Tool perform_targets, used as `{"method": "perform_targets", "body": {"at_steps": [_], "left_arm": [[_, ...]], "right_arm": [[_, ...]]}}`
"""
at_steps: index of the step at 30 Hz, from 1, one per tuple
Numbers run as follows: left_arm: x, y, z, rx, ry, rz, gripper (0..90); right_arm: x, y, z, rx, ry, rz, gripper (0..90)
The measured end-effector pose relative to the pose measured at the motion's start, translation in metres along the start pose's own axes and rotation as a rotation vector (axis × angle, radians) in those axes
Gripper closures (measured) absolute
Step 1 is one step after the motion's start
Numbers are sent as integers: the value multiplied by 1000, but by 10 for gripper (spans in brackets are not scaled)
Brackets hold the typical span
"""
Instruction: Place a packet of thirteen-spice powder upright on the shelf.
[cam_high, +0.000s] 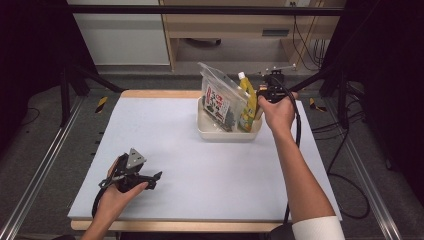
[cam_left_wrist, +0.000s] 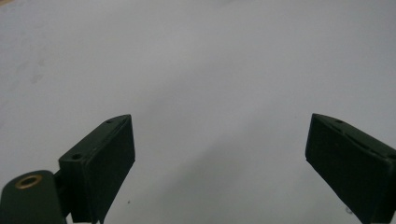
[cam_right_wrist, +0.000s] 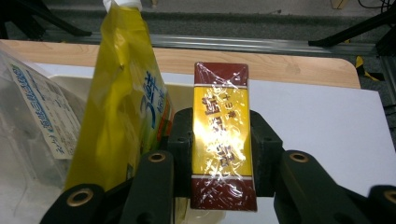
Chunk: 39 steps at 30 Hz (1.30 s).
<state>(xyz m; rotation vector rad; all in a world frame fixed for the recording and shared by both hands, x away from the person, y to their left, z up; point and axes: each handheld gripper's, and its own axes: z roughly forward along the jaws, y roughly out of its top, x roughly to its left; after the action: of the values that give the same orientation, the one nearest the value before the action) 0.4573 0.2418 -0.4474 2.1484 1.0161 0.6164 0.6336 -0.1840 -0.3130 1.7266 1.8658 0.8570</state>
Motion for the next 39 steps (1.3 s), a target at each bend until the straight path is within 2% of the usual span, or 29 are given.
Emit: {"method": "perform_targets", "body": {"at_steps": [7,11,17,20,24,37,39], "left_arm": [[-1,0,1,5,-7,4,81],[-2,0,1,6,-6,8,82],[-3,0,2,8,-10,12,82],[-4,0,3,14,-12,20,82],[-6,0,3,16,-18,24,82],[-7,1,4,18,-25,27,82],[-8,1,5,15,-25,29,82]], "right_arm": [[0,-4,6,11,-18,-2,678],[2,-7,9,6,-30,-20,678],[1,-9,15,15,-34,-11,677],[-1,-10,16,12,-25,12,676],[-3,-10,17,10,-21,11,676],[6,-12,16,3,-47,-40,678],[7,-12,16,8,-55,-28,678]]}}
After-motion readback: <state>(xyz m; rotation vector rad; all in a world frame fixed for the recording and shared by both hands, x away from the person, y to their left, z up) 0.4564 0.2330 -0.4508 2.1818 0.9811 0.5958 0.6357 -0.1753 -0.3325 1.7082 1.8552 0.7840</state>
